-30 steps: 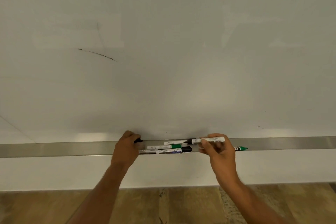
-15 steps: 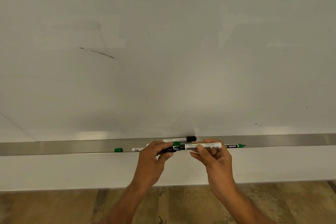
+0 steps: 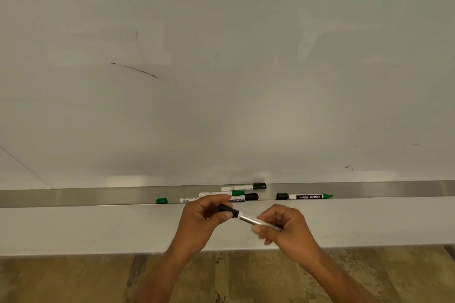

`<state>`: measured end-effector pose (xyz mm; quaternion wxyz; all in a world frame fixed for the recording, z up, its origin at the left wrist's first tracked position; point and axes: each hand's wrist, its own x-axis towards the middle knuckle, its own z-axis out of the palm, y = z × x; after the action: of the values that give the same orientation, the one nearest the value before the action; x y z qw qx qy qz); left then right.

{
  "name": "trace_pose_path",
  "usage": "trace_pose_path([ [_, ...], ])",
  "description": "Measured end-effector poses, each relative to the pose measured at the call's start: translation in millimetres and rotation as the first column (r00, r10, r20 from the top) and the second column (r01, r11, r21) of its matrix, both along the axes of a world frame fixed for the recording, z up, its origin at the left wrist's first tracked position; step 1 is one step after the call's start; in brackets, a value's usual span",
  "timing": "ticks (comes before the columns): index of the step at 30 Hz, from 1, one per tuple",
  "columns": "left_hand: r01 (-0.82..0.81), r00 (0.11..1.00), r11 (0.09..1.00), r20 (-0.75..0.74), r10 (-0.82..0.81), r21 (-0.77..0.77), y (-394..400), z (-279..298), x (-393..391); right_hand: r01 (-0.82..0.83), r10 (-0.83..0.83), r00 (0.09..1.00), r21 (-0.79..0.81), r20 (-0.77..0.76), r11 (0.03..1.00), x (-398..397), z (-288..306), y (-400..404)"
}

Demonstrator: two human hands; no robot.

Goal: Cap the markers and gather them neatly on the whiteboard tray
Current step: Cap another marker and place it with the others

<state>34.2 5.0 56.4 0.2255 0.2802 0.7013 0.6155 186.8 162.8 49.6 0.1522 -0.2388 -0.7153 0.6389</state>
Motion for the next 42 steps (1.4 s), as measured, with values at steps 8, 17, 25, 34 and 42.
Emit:
trace_pose_path([
  [8, -0.106, 0.989, 0.988, 0.116, 0.093, 0.116, 14, 3, 22, -0.110, 0.098, 0.987, 0.093, 0.125, 0.990, -9, -3, -29],
  [17, -0.045, 0.997, 0.999, -0.066, 0.043, -0.029, 19, 0, 48, 0.017, 0.011, 0.942, -0.080, 0.335, 0.997, -23, 2, -35],
  [25, -0.018, 0.998, 0.999, -0.057, 0.016, -0.039, 23, 1, 46, 0.056, -0.036, 0.965, -0.069, 0.260, 0.996, -30, -4, -27],
  [34, -0.258, 0.903, 0.873, -0.424, 0.066, -0.414, 8, -34, -46, 0.280, -0.223, 0.955, -0.336, 0.198, 0.899, -41, -6, 8],
  [42, -0.278, 0.761, 0.634, -0.569, -0.313, -0.721, 0, -69, -91, 0.551, -0.486, 0.832, -0.513, 0.268, 0.659, -54, -7, 68],
])
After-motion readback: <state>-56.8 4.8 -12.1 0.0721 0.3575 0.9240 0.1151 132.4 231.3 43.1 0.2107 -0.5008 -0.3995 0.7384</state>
